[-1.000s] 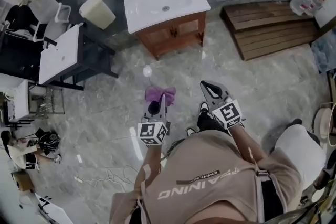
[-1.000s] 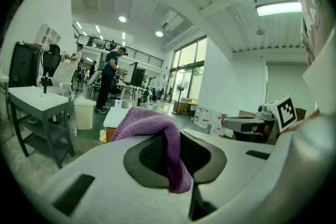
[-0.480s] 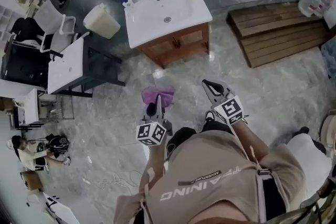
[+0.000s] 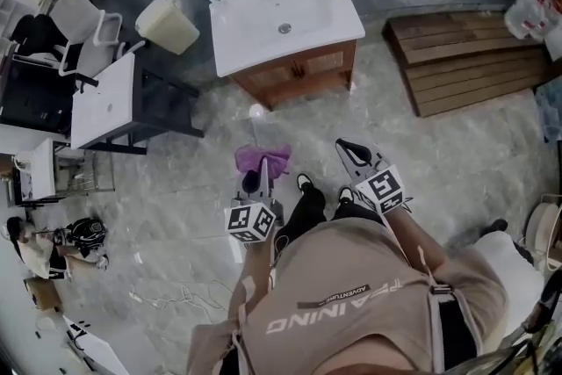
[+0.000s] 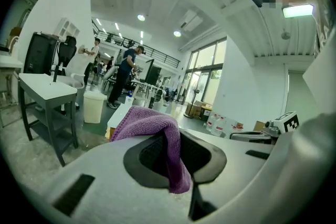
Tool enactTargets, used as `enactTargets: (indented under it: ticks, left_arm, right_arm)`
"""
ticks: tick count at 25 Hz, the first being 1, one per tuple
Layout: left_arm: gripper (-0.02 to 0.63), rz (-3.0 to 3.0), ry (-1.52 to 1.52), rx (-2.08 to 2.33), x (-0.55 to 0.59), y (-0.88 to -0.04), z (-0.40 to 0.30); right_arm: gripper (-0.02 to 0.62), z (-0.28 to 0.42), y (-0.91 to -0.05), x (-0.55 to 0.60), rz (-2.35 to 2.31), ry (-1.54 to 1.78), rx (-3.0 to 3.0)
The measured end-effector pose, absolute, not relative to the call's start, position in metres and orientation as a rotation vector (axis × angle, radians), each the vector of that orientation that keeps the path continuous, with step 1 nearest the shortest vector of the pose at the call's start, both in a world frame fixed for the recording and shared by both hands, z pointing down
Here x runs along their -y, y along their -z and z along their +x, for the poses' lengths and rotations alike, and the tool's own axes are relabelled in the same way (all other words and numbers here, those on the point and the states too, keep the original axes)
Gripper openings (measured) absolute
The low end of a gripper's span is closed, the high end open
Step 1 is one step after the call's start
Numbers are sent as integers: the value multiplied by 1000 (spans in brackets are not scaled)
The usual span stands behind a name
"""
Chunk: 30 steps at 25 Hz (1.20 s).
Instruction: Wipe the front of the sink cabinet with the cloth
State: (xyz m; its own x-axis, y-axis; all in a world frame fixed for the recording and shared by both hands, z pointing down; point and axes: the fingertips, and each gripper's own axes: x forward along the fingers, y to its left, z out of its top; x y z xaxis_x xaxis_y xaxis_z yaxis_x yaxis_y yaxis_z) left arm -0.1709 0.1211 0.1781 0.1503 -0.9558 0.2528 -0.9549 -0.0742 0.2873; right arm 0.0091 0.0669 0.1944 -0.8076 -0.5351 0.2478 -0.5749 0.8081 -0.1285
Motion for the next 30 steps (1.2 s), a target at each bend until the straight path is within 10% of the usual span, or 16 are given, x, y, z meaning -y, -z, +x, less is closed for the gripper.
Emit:
enactTargets:
  ticks: [30]
  left_arm:
    - [37,2234,-15,1618,38,-183,-246]
  right_arm:
    - [11,-92,-166,86,1027,-261,2742]
